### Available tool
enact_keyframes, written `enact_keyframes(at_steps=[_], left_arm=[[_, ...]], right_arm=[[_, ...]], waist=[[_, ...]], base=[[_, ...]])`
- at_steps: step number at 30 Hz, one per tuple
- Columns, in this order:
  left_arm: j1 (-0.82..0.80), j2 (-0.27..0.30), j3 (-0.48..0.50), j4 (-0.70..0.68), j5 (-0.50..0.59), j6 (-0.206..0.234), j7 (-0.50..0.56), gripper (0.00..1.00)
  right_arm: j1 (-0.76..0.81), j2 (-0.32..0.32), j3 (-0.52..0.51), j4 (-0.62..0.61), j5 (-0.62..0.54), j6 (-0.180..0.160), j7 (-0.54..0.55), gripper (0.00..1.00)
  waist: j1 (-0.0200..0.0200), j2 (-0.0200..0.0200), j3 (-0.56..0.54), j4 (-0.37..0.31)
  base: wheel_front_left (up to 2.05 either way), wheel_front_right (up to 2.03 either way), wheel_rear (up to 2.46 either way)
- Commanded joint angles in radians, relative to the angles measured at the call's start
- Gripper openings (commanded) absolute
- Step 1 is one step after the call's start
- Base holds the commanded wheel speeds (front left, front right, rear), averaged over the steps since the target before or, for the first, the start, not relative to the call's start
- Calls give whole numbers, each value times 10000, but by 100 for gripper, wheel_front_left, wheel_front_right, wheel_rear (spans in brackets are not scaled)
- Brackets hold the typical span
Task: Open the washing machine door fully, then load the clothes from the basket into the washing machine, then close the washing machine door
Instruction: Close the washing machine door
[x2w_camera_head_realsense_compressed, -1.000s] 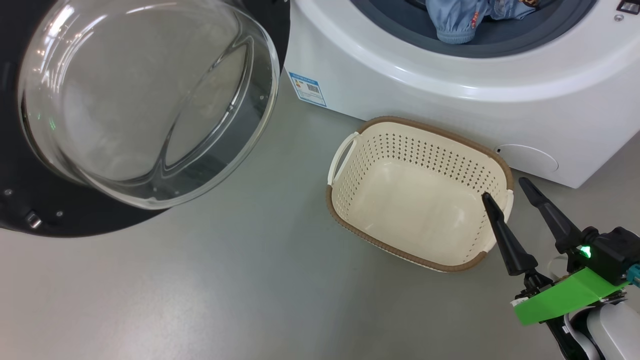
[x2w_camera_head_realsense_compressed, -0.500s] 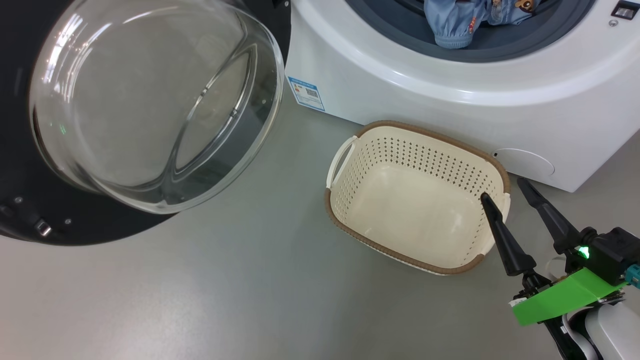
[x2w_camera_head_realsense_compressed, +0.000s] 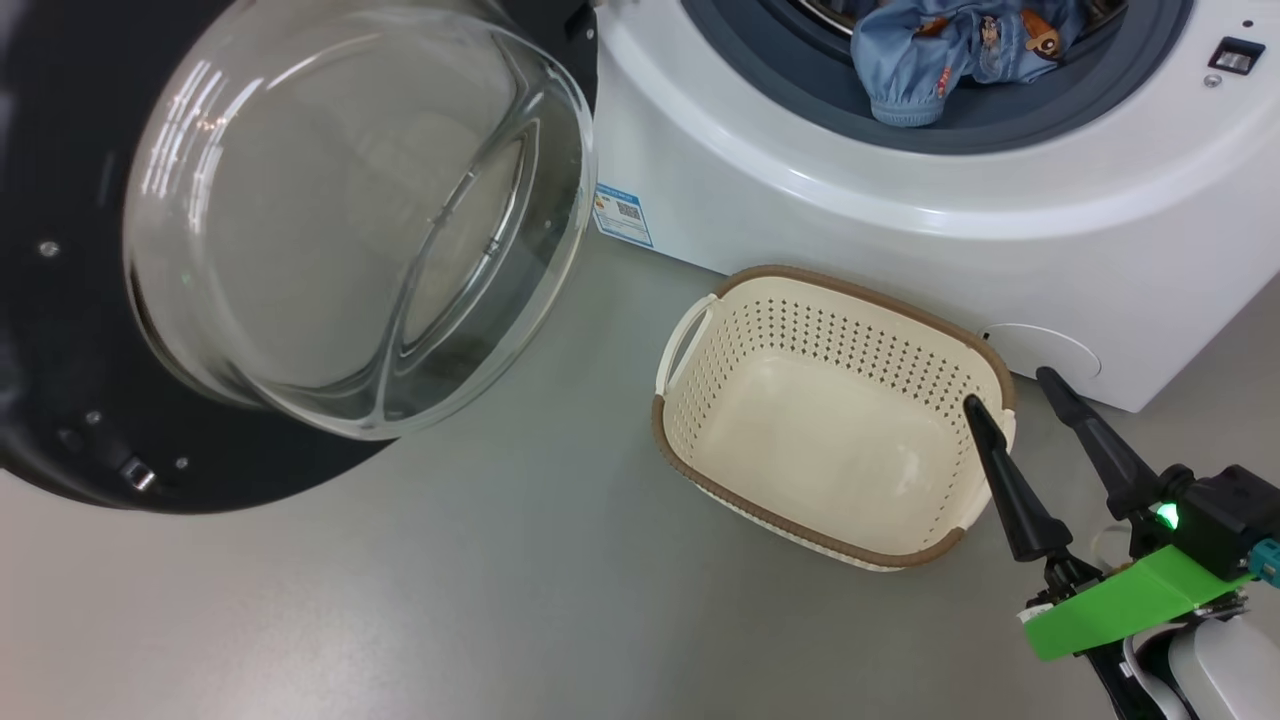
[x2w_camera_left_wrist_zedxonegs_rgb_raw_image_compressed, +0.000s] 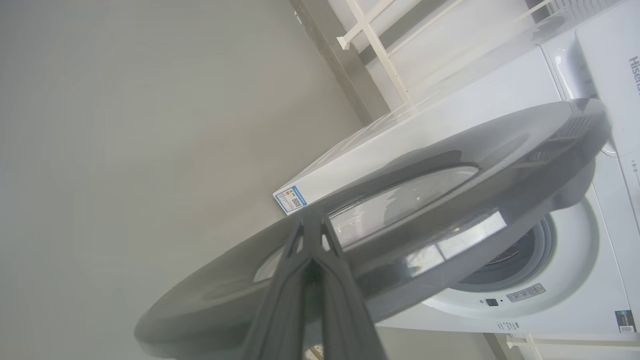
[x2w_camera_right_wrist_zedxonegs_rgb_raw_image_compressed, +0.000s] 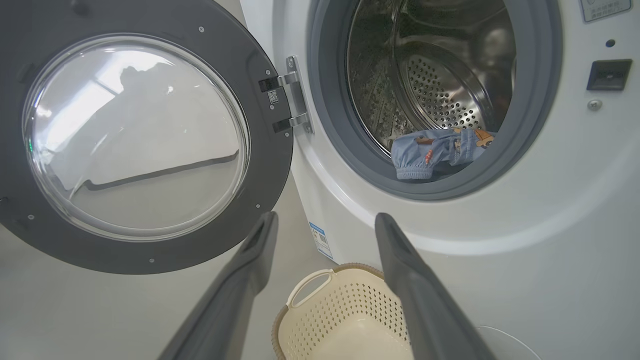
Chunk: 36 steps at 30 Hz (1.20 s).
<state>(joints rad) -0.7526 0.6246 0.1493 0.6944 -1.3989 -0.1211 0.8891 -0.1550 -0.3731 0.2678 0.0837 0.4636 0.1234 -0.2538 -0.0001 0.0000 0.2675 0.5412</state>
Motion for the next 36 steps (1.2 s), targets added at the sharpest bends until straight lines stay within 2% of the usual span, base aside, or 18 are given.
enact_keyframes(at_steps=[1,19,36], left_arm=[[139,168,-28,-325,-142,-42,296,0],[315,127,-175,-842,-671,-92,1207,0],[819,-128,-573,-2402,-1402,-95,2584,0]], right_arm=[[124,-29,132,-207,-168,73,-80,100],[55,8,61,-208,-170,73,-80,100],[238,224,-327,-184,-223,73,-80,100]], waist=[[1,0,-29,26],[1,0,-157,-34],[1,0,-707,-368]], base=[[0,0,0],[0,0,0],[0,0,0]])
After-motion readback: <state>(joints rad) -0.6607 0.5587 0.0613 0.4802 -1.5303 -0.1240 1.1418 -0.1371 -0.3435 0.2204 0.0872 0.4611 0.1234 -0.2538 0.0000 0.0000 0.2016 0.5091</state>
